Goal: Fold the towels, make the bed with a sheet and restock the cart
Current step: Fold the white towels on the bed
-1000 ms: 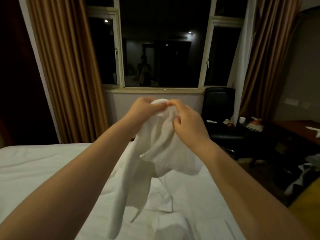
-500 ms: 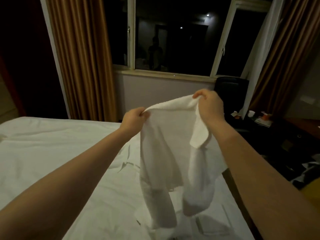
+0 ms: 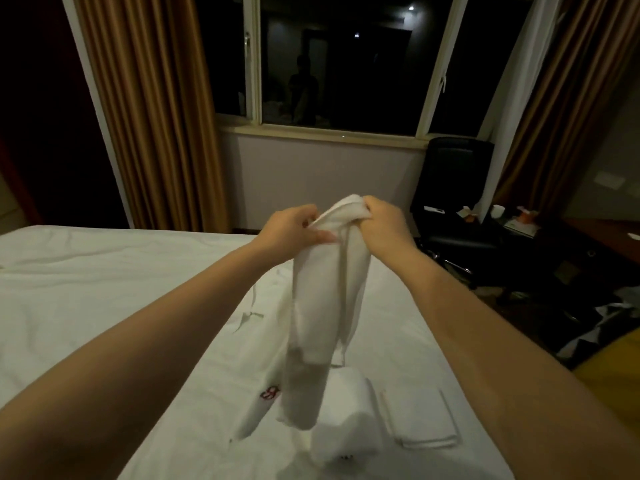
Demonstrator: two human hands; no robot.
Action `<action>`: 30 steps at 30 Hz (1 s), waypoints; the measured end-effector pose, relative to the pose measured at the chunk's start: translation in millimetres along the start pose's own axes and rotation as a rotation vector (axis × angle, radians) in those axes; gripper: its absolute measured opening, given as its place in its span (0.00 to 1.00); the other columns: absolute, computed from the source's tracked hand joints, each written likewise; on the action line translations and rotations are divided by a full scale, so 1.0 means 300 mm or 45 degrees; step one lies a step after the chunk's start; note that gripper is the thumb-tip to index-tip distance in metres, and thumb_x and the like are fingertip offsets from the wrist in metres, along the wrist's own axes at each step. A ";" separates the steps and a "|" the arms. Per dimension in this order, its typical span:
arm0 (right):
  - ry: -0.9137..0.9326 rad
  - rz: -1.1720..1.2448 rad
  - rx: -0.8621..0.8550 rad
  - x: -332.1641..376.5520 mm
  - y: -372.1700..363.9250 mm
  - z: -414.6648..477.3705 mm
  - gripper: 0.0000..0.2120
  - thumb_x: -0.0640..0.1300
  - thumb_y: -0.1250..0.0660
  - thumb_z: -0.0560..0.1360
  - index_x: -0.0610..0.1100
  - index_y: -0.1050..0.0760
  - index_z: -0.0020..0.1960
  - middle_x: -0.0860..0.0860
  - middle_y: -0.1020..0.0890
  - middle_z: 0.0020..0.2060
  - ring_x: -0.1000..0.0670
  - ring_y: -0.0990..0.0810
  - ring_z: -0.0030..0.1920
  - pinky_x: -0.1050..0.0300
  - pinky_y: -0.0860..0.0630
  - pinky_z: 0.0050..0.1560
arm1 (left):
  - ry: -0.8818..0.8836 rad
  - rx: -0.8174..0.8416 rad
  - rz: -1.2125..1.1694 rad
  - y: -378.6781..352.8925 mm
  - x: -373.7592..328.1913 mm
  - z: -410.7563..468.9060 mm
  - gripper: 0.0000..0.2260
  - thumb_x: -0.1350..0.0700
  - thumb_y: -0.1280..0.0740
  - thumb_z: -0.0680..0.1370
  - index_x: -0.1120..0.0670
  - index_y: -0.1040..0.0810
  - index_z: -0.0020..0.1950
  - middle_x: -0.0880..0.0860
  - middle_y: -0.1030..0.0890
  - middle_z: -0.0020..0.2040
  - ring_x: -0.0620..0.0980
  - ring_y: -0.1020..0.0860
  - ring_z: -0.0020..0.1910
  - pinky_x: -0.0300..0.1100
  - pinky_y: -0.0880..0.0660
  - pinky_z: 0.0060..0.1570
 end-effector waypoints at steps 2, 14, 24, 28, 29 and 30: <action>-0.078 0.116 -0.103 -0.014 0.065 0.012 0.11 0.41 0.45 0.81 0.40 0.28 0.58 0.48 0.28 0.48 0.48 0.29 0.48 0.60 0.38 0.42 | 0.064 0.087 0.210 -0.022 0.063 -0.020 0.09 0.57 0.30 0.75 0.52 0.29 0.39 0.52 0.24 0.40 0.46 0.30 0.31 0.36 0.34 0.29; -0.018 0.208 -0.230 0.015 0.144 0.002 0.10 0.45 0.44 0.81 0.42 0.28 0.56 0.50 0.25 0.47 0.50 0.27 0.46 0.58 0.33 0.44 | 0.230 0.084 -1.151 -0.193 -0.016 -0.082 0.12 0.40 0.47 0.80 0.40 0.26 0.50 0.41 0.22 0.49 0.40 0.23 0.48 0.40 0.25 0.50; -0.334 0.285 -0.344 -0.285 0.296 -0.024 0.13 0.49 0.42 0.80 0.43 0.32 0.61 0.48 0.26 0.50 0.49 0.27 0.48 0.54 0.31 0.47 | 0.340 -0.136 -0.403 -0.276 0.125 -0.012 0.11 0.56 0.41 0.80 0.51 0.22 0.42 0.50 0.24 0.39 0.54 0.25 0.43 0.44 0.30 0.45; -0.569 0.042 -0.208 -0.474 0.299 -0.069 0.20 0.55 0.37 0.77 0.43 0.30 0.62 0.46 0.25 0.53 0.45 0.26 0.49 0.54 0.33 0.46 | 0.184 -0.308 -0.164 -0.145 0.096 0.042 0.08 0.57 0.39 0.80 0.55 0.22 0.45 0.55 0.22 0.42 0.54 0.26 0.44 0.44 0.34 0.41; -0.603 0.010 -0.212 -0.512 0.305 -0.083 0.20 0.56 0.35 0.76 0.44 0.29 0.59 0.47 0.25 0.52 0.45 0.25 0.50 0.55 0.33 0.46 | 0.144 -0.316 -0.094 -0.124 0.080 0.056 0.08 0.55 0.38 0.79 0.55 0.22 0.44 0.56 0.21 0.42 0.55 0.25 0.44 0.43 0.35 0.40; -0.623 0.006 -0.234 -0.541 0.315 -0.098 0.18 0.57 0.34 0.75 0.44 0.28 0.56 0.47 0.25 0.50 0.45 0.25 0.50 0.55 0.33 0.45 | 0.116 -0.315 -0.017 -0.107 0.070 0.068 0.09 0.53 0.36 0.79 0.56 0.21 0.44 0.57 0.20 0.42 0.56 0.24 0.45 0.44 0.34 0.41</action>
Point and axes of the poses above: each hand's wrist, its own z-axis towards the middle knuckle, its own y-axis out of the back of the hand, x = y × z, the point moved 10 cm from there along z, towards the middle knuckle
